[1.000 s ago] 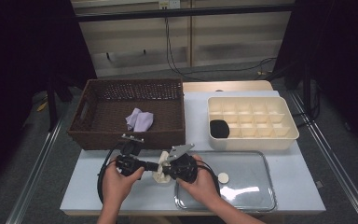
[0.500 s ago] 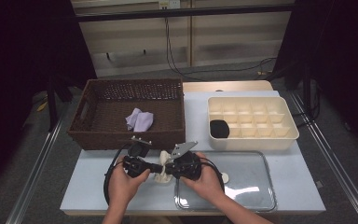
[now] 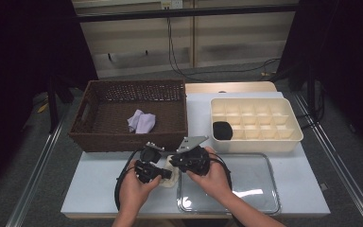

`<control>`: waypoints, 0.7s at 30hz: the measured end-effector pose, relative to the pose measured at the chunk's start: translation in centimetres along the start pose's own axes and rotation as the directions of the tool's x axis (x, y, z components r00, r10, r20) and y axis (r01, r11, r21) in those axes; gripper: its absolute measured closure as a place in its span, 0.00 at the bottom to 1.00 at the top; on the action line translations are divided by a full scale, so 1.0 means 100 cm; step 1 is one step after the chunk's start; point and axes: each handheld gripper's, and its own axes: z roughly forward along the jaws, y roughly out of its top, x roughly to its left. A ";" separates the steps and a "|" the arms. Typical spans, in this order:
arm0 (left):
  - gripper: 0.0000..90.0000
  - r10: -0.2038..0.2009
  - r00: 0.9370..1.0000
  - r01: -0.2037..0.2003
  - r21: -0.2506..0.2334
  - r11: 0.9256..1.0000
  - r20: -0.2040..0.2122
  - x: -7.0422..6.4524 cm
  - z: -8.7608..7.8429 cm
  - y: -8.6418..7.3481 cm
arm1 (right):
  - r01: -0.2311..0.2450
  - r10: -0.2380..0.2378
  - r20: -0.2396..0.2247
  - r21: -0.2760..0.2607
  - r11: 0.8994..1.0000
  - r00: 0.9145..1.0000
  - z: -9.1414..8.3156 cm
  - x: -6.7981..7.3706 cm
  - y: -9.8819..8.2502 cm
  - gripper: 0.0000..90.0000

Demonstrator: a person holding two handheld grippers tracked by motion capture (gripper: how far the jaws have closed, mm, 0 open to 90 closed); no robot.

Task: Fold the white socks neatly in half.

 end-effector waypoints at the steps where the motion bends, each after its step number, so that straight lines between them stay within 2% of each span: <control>1: 0.96 -0.005 1.000 0.005 -0.003 1.000 0.003 0.000 0.000 -0.001 | -0.008 0.008 -0.008 -0.003 1.000 1.000 0.003 0.000 0.001 0.90; 4: 0.96 0.011 1.000 -0.011 -0.004 1.000 -0.003 0.000 -0.001 -0.001 | -0.013 0.013 -0.004 0.024 1.000 1.000 0.016 -0.001 -0.001 0.90; 6: 0.95 0.010 1.000 -0.010 -0.016 1.000 -0.001 0.001 -0.001 -0.002 | -0.025 0.026 -0.020 0.047 0.999 0.999 0.025 -0.006 -0.007 0.92; 8: 0.94 0.000 1.000 0.000 -0.022 1.000 0.011 0.002 -0.001 -0.002 | -0.049 0.051 -0.040 0.034 0.998 0.998 0.027 -0.010 -0.012 0.93; 11: 0.92 -0.015 0.999 0.016 -0.036 0.999 0.033 0.004 -0.006 -0.001 | -0.041 0.042 -0.043 0.039 0.998 0.998 0.026 -0.010 -0.014 0.94; 14: 0.89 -0.028 0.998 0.032 -0.089 0.995 0.047 0.006 -0.018 -0.001 | -0.042 0.043 -0.038 0.039 0.998 0.998 0.026 -0.010 -0.014 0.94; 16: 0.90 -0.035 0.999 0.040 -0.124 0.991 0.036 0.007 -0.026 -0.001 | -0.040 0.041 -0.038 0.038 0.998 0.998 0.026 -0.010 -0.014 0.94; 18: 0.92 -0.040 0.998 0.046 -0.138 0.989 0.045 0.007 -0.029 -0.001 | -0.039 0.041 -0.036 0.038 0.999 0.999 0.026 -0.010 -0.014 0.94; 19: 0.92 -0.040 0.998 0.046 -0.138 0.989 0.045 0.007 -0.029 -0.001 | -0.039 0.041 -0.036 0.038 0.999 0.999 0.026 -0.010 -0.014 0.94; 20: 0.92 -0.013 0.999 0.016 -0.099 0.995 0.037 0.006 -0.024 -0.001 | -0.038 0.039 -0.036 0.038 0.999 0.999 0.025 -0.010 -0.014 0.94; 21: 0.92 -0.007 0.999 0.010 -0.082 0.997 0.036 0.006 -0.020 -0.002 | -0.040 0.041 -0.036 0.038 0.998 0.998 0.025 -0.010 -0.014 0.94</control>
